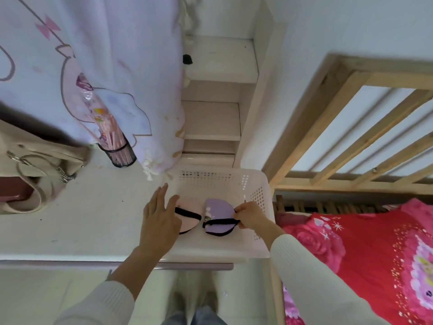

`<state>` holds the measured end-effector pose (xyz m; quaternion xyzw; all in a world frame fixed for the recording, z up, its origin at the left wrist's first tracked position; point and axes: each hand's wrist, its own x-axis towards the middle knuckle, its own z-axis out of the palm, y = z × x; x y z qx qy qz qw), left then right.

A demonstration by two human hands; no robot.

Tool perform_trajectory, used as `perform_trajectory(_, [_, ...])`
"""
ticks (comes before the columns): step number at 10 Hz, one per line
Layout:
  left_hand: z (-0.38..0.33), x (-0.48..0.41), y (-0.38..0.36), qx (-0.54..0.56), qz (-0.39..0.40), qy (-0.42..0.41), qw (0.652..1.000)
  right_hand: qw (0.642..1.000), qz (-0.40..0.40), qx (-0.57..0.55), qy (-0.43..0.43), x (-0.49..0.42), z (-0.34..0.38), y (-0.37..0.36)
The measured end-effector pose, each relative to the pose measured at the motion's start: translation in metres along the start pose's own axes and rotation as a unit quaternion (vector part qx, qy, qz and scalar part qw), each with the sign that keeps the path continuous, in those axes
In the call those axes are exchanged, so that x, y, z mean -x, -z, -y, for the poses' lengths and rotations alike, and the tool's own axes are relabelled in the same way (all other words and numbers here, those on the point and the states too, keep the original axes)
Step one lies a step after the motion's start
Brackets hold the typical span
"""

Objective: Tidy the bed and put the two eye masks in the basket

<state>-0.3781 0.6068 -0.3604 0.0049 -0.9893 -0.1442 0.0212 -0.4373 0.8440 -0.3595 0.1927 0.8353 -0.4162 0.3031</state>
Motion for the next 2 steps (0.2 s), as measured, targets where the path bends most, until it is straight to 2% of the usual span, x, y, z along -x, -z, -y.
perform_trajectory(1, [0.004,-0.001,0.003,0.004,0.012,0.012,1.0,0.998,-0.02,0.052,0.018,0.002,0.004,0.003])
perform_trajectory(2, [0.013,-0.006,0.002,0.009,0.021,0.038,0.999,0.992,-0.053,0.073,0.093,0.02,0.026,0.019])
